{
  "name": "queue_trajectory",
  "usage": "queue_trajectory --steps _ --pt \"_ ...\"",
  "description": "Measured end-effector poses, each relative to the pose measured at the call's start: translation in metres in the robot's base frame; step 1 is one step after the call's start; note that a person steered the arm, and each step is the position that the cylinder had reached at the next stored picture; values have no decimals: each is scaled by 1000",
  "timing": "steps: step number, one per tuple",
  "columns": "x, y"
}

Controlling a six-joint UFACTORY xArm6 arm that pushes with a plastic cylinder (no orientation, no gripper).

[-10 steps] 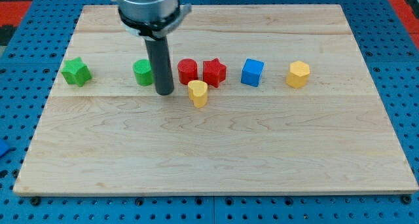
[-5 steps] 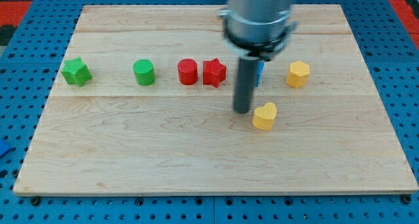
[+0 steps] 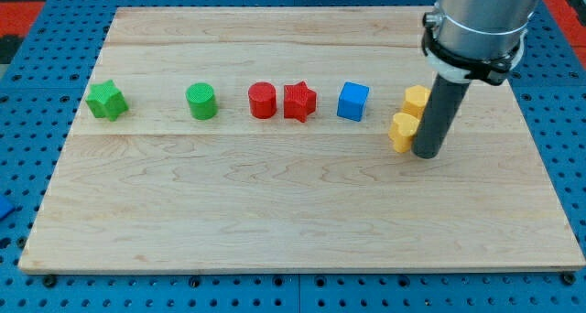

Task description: Move the yellow heart to the center right

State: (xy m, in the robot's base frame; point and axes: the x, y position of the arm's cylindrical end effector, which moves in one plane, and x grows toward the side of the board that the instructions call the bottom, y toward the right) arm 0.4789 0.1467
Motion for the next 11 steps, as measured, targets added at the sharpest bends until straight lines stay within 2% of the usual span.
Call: queue_trajectory --steps 1,2,3,4,5,7,11 --pt "24 -57" --pt "-7 -73" --pt "-26 -22" --pt "-26 17" --pt "-18 10" --pt "-18 41" --pt "-53 63"
